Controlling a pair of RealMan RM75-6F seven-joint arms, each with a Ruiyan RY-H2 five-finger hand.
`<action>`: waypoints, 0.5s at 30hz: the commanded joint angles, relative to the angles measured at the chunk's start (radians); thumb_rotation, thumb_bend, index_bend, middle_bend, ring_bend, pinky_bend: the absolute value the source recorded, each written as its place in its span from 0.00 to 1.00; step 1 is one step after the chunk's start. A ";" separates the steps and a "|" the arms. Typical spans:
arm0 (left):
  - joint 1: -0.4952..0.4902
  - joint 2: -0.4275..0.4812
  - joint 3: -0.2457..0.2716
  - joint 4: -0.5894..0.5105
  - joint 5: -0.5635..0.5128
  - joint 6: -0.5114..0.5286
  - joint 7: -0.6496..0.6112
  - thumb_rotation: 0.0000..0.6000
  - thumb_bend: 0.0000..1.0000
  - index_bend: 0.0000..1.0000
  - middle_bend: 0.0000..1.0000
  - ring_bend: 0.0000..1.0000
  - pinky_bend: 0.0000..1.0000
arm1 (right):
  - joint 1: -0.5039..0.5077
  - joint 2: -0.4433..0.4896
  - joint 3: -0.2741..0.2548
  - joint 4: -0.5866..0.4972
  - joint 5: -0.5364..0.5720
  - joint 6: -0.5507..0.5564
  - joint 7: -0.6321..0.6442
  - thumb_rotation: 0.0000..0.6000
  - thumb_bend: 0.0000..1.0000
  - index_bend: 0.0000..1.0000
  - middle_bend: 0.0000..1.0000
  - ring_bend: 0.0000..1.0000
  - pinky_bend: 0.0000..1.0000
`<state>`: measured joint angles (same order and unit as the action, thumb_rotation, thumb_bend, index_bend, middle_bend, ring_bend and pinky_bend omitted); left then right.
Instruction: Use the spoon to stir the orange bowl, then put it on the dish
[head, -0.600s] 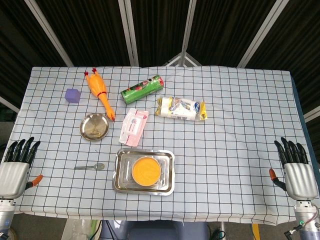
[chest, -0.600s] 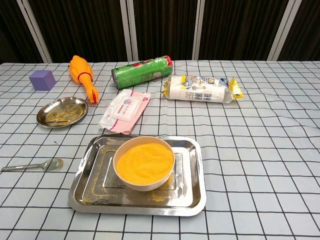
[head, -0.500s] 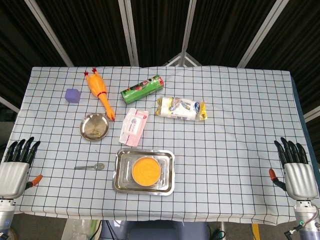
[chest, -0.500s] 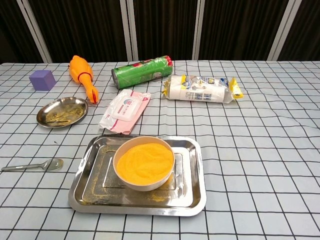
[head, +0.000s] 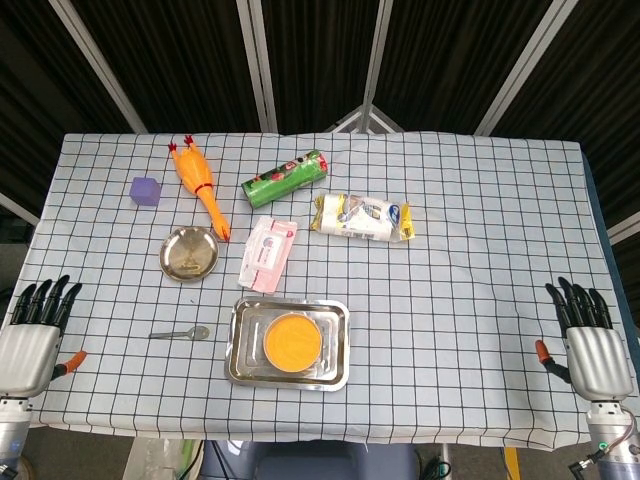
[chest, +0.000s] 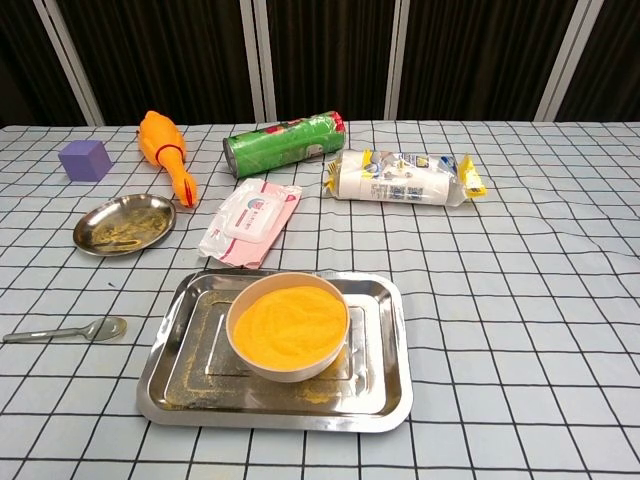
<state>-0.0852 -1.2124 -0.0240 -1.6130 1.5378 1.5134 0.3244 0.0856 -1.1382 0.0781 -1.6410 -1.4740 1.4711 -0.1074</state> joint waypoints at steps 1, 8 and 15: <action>-0.001 0.000 0.001 -0.005 -0.007 -0.006 0.002 1.00 0.10 0.00 0.00 0.00 0.00 | 0.000 0.001 -0.001 -0.003 0.001 -0.002 0.003 1.00 0.40 0.00 0.00 0.00 0.00; -0.021 -0.003 -0.011 -0.056 -0.090 -0.087 -0.001 1.00 0.21 0.24 0.00 0.00 0.00 | -0.002 0.006 -0.006 -0.012 -0.001 -0.005 0.011 1.00 0.40 0.00 0.00 0.00 0.00; -0.063 -0.050 -0.027 -0.091 -0.211 -0.185 0.100 1.00 0.37 0.41 0.04 0.00 0.00 | 0.000 0.007 -0.009 -0.014 -0.007 -0.008 0.021 1.00 0.40 0.00 0.00 0.00 0.00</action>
<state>-0.1305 -1.2391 -0.0425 -1.6976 1.3549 1.3507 0.3839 0.0856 -1.1310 0.0690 -1.6544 -1.4812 1.4628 -0.0860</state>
